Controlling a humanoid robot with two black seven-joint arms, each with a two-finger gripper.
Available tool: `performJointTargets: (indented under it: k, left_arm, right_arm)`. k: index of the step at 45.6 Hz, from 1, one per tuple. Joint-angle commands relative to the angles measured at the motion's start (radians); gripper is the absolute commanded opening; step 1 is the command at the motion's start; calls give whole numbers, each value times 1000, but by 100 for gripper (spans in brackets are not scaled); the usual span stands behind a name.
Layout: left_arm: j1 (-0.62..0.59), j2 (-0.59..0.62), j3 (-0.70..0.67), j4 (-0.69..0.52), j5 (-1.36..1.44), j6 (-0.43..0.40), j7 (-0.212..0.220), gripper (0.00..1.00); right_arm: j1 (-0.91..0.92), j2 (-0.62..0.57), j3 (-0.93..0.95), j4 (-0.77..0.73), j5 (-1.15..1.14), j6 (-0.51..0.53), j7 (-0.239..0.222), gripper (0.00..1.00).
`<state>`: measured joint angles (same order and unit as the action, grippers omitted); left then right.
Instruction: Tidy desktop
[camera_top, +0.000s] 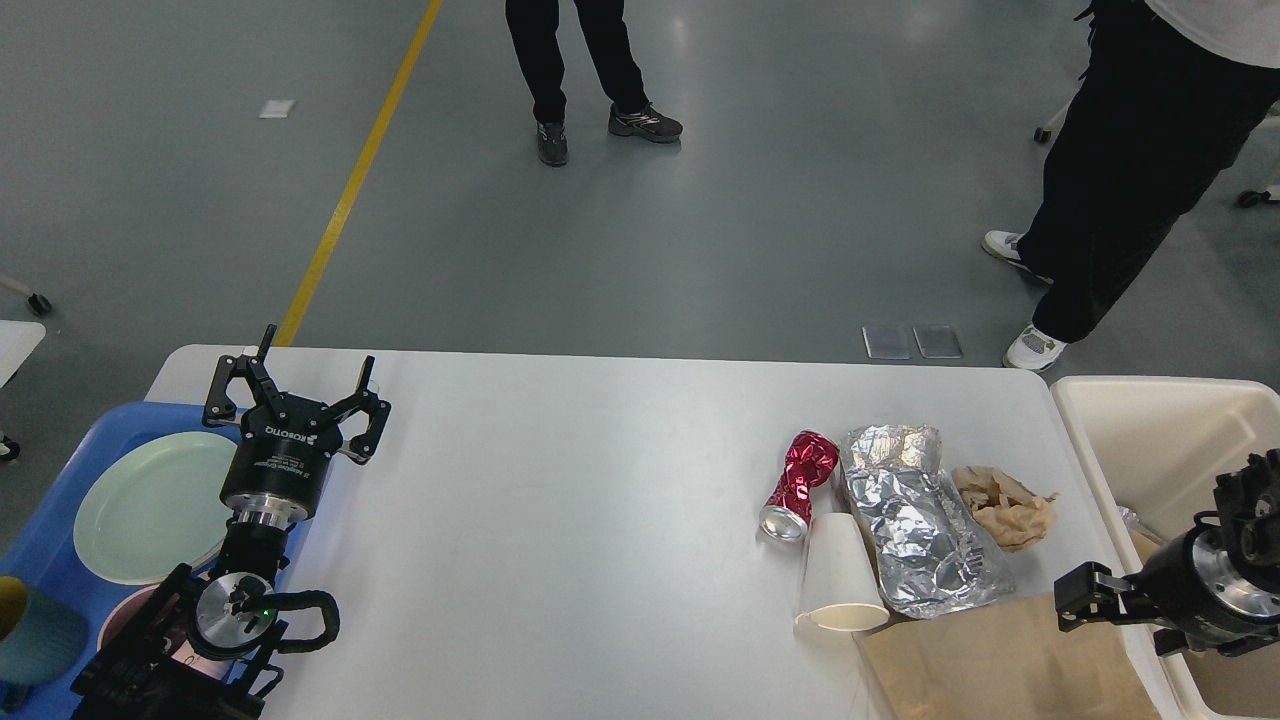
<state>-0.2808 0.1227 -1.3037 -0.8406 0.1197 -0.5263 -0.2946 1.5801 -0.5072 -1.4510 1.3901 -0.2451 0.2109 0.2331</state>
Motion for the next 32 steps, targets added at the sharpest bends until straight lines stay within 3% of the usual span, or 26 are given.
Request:
performJointTargets:
  k: [1,17,19,21,24,28,32]
  left_arm:
    - [0,0,0,0,0,0,0,96]
    - [0,0,0,0,0,0,0,96]
    - [0,0,0,0,0,0,0,96]
    - [0,0,1,0,0,0,0,96]
    - [0,0,0,0,0,0,0,96]
    - [0,0,0,0,0,0,0,96]
    - [0,0,1,0,0,0,2,96]
  right_arm:
    - [-58,7,0,-23,-2,-8,0,89]
    - [-325,98,126,-98,18,-160,-5,89]
    - [-333,104,126,-98,18,-179,-5,85]
    - [-338,108,126,-98,18,-194,-5,72]
    - [-341,108,124,-97,21,-196,-6,35]
    - [-348,110,126,-94,26,-197,-18,3]
    - [-358,121,126,-94,47,-205,-32,0]
